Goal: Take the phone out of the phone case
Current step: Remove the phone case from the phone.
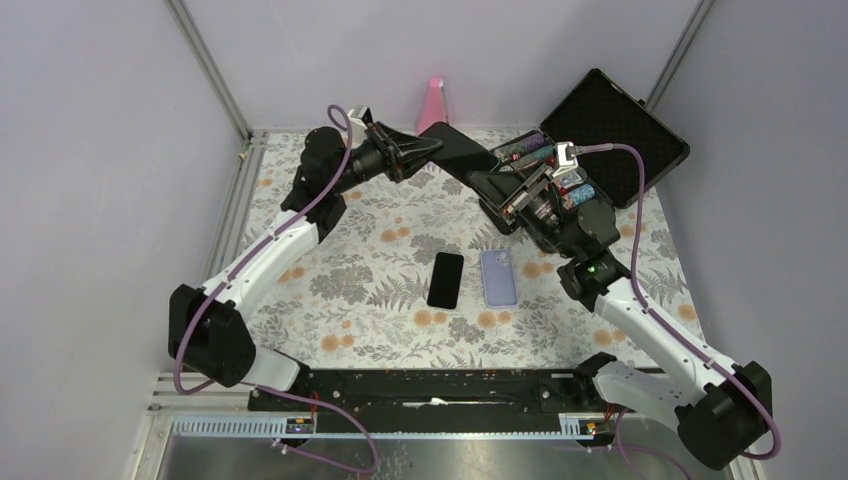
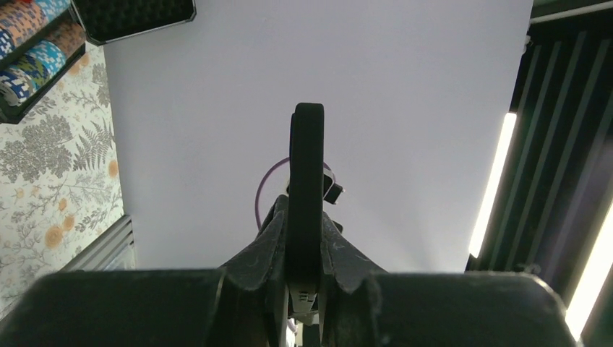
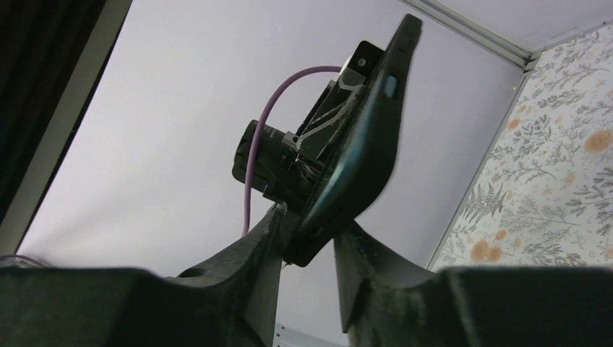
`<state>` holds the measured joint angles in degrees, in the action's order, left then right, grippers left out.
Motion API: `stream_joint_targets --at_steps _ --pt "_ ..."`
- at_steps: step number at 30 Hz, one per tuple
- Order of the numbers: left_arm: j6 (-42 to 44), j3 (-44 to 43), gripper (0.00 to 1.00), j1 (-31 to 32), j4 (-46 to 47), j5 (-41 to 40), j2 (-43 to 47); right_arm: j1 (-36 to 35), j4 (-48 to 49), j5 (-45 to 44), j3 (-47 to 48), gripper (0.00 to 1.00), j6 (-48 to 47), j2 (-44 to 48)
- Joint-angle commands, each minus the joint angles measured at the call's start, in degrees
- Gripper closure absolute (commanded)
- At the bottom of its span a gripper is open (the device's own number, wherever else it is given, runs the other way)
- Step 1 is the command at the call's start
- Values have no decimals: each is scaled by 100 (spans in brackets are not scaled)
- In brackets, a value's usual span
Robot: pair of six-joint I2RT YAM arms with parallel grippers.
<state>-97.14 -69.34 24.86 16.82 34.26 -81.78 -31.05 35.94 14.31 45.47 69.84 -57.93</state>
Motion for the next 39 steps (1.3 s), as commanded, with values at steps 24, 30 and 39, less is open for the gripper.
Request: stream_joint_targets --at_steps 24,30,39 --pt "-1027 237 100 45 -1022 -707 780 -173 1338 965 225 89 -1778 -140" --pt "-1322 520 100 54 -987 -445 769 -174 1241 1417 500 96 -2571 -28" --pt "-2118 834 100 166 1 -402 729 -173 791 1482 408 100 -3423 144"
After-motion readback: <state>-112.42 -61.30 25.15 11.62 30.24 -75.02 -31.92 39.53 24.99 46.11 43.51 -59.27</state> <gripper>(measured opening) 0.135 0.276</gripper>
